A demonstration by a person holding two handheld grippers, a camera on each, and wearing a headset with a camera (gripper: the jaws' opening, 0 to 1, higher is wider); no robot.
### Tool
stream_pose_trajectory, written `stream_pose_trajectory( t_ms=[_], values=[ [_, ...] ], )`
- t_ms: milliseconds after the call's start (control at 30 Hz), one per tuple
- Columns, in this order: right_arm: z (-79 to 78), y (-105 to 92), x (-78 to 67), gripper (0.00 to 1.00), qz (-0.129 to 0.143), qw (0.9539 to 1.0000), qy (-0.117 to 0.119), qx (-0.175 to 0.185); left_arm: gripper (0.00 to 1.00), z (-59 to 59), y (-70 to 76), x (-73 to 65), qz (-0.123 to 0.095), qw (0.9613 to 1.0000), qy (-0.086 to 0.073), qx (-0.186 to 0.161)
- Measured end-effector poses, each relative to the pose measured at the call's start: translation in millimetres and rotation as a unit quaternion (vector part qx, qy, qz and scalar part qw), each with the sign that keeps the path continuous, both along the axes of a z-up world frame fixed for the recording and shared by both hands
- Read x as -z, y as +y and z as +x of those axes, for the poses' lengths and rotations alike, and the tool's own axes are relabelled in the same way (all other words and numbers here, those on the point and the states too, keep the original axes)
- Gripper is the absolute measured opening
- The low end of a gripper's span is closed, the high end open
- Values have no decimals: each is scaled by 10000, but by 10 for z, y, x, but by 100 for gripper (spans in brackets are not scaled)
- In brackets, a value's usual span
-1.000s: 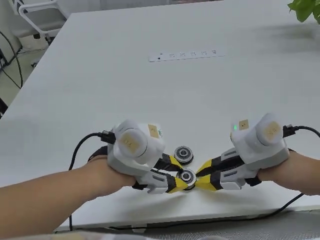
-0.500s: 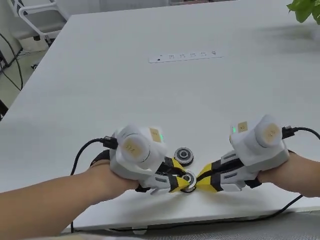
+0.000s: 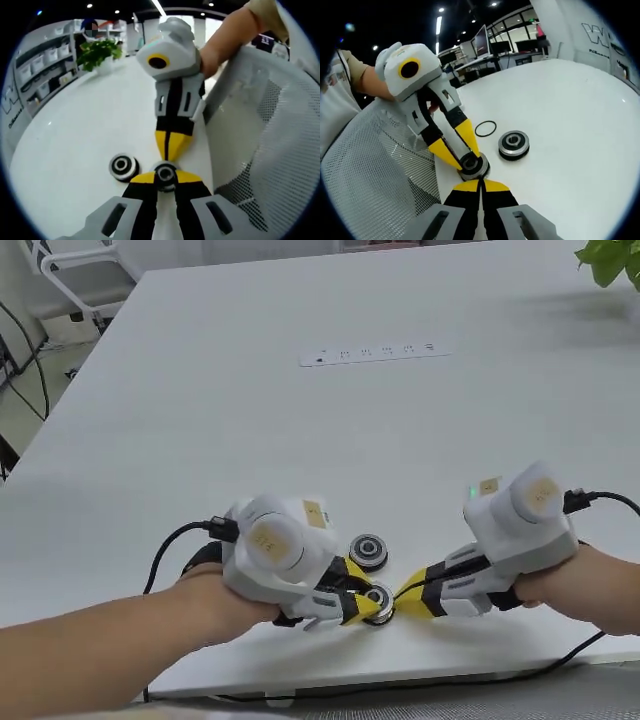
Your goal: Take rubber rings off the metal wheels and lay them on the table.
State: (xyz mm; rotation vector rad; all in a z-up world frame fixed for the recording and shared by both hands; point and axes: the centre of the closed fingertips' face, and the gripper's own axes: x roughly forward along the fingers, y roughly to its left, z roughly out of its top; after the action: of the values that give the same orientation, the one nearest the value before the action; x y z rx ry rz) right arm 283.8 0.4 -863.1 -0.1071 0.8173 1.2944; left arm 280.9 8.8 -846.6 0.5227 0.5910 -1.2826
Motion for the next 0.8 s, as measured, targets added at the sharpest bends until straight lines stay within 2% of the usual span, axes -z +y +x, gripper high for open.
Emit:
stream_pose_trajectory(
  t_ms=[100,233,267,367,433,800],
  values=[
    [-2,-17,-26,0,106,9997,178,117,13,1,1,4,24,10000,-7,4],
    [-11,-16,-72,0,186,9994,218,183,13,0,5,5,25,10000,-5,-12],
    [24,-9,-108,0,261,9990,192,306,13,-5,7,5,25,10000,-3,-9],
    [45,-9,-148,0,499,9966,423,494,13,-7,7,6,30,10000,-19,-42],
    [25,-7,-133,0,438,9974,362,444,13,-3,5,7,41,10000,-13,-60],
    [-5,36,-174,0,540,9962,464,496,12,10,-5,10,52,9999,-76,-89]
  ],
)
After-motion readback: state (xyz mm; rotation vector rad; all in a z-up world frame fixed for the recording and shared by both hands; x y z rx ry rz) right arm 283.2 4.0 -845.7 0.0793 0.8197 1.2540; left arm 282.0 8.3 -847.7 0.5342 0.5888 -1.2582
